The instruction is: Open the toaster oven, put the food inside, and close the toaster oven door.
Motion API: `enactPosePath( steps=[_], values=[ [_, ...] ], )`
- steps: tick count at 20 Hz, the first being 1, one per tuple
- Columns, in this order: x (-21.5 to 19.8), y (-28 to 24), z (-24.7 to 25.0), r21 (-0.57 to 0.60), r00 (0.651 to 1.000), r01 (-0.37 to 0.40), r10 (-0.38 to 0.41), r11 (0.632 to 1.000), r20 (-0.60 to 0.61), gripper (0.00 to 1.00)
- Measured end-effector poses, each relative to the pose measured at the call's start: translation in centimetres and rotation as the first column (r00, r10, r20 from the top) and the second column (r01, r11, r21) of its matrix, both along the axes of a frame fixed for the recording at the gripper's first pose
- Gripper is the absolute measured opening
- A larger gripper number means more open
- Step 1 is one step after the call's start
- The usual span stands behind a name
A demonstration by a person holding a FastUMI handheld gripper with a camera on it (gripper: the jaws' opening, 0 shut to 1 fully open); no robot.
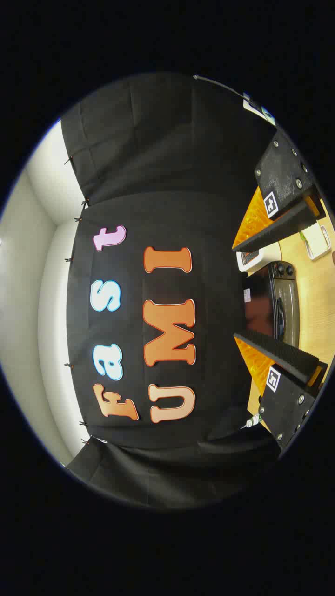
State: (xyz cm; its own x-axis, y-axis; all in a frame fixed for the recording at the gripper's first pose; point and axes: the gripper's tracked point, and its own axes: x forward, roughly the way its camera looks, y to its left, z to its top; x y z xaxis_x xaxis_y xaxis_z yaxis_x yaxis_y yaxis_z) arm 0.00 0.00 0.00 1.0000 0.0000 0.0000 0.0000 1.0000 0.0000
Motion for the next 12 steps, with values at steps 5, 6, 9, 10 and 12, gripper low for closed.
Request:
enactPosePath(
  steps=[5,6,9,10,12],
  values=[
    [0.8,-0.3,0.5,-0.007,1.000,0.008,-0.008,1.000,0.012,0.99],
    [1.0,-0.4,0.6,-0.001,1.000,0.009,-0.009,1.000,0.017,0.99],
    [1.6,-0.3,0.7,0.015,1.000,-0.006,0.006,1.000,0.022,0.99],
    [1.7,-0.2,0.6,0.013,1.000,-0.014,0.014,1.000,0.015,1.00],
    [2.1,-0.7,0.6,-0.011,1.000,-0.009,0.009,1.000,0.017,1.00]
  ],
)
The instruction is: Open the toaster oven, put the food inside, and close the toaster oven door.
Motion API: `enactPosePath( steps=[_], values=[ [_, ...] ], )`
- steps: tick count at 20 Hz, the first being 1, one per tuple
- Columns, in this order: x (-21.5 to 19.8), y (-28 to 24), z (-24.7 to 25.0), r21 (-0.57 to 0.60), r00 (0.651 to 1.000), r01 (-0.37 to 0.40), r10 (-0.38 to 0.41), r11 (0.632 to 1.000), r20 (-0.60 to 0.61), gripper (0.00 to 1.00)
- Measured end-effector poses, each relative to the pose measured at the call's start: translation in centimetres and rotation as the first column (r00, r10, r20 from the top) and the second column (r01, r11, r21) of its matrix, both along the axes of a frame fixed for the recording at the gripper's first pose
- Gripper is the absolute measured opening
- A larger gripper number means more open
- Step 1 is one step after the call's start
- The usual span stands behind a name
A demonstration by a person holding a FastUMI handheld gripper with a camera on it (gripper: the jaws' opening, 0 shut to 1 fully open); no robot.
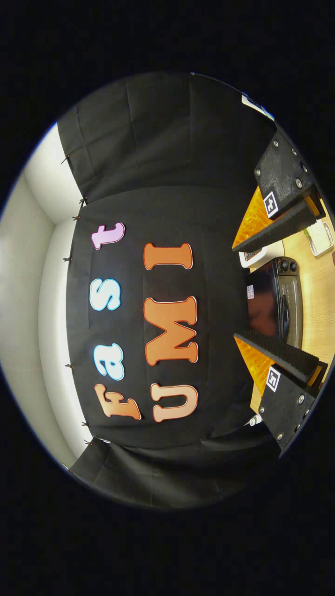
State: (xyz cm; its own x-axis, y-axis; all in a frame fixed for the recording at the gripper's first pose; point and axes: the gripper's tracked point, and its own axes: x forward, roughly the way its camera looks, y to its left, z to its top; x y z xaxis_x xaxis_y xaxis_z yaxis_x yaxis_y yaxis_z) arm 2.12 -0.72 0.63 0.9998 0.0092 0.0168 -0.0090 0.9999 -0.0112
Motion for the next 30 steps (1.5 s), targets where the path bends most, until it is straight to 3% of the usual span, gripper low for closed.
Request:
enactPosePath(
  steps=[12,22,30],
  values=[
    [3.6,-0.4,-0.9,-0.005,1.000,-0.002,0.002,1.000,0.026,1.00],
    [9.2,4.2,-7.8,0.069,0.996,-0.055,0.059,0.996,-0.066,1.00],
    [13.5,7.4,-15.9,-0.040,0.972,-0.109,0.098,0.993,-0.215,1.00]
  ],
)
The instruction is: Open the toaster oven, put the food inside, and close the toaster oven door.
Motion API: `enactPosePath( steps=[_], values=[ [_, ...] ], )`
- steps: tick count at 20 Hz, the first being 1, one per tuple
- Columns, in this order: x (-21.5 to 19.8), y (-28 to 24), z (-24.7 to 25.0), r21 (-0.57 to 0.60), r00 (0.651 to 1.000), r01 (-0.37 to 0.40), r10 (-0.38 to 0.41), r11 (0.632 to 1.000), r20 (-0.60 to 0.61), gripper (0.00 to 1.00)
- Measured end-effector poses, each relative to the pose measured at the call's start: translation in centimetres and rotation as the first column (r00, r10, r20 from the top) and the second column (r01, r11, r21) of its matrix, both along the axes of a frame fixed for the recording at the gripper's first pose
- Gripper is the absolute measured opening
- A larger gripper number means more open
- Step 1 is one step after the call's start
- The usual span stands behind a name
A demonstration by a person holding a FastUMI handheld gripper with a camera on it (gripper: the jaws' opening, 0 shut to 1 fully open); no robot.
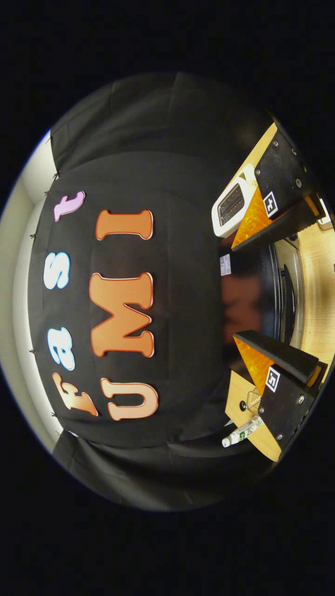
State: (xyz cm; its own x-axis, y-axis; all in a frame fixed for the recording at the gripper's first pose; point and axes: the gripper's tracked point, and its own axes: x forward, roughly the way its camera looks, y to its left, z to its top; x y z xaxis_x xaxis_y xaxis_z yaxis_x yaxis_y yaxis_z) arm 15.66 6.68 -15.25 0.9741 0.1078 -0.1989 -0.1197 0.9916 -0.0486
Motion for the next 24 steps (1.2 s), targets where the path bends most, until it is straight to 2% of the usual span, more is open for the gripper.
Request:
enactPosePath(
  steps=[3,11,15,17,24],
  values=[
    [0.9,0.3,-3.3,-0.021,0.996,0.006,-0.008,1.000,-0.088,1.00],
    [0.6,1.5,-7.5,-0.070,0.980,-0.002,-0.012,0.998,-0.198,1.00],
    [0.3,2.1,-7.7,-0.008,0.977,-0.009,0.007,1.000,-0.214,0.99],
    [0.2,2.0,-8.0,-0.042,0.976,-0.024,0.015,0.999,-0.217,1.00],
    [-2.7,1.2,-7.9,-0.037,0.967,-0.033,0.022,0.999,-0.252,1.00]
  ],
)
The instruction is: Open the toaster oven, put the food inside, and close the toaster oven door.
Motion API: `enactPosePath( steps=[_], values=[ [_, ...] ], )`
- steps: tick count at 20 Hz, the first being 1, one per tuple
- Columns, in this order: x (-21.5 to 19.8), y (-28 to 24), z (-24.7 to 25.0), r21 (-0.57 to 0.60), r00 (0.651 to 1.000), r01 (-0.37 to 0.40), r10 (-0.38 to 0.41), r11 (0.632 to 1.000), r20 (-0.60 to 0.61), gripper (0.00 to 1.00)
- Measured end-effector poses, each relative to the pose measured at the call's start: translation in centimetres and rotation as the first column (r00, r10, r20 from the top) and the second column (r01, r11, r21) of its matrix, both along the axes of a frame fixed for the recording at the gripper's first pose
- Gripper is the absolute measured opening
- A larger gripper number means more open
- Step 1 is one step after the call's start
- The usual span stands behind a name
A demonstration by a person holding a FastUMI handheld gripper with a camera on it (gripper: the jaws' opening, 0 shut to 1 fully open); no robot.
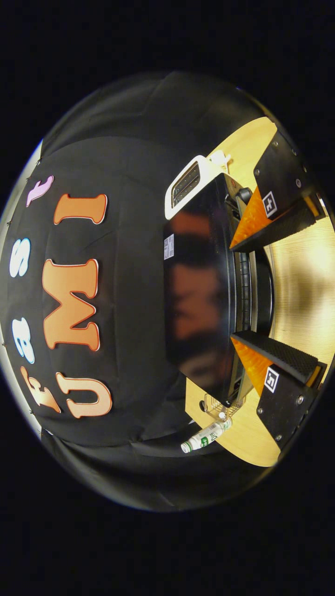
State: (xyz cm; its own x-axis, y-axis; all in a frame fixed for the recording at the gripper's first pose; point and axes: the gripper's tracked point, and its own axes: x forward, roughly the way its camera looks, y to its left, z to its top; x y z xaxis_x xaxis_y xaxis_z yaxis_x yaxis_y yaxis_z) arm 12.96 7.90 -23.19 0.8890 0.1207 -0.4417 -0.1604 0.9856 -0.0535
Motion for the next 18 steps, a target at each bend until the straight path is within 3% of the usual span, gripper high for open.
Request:
enactPosePath(
  steps=[18],
  values=[
    [-10.7,-2.2,-6.3,-0.027,0.988,0.000,-0.004,1.000,-0.152,1.00]
  ],
)
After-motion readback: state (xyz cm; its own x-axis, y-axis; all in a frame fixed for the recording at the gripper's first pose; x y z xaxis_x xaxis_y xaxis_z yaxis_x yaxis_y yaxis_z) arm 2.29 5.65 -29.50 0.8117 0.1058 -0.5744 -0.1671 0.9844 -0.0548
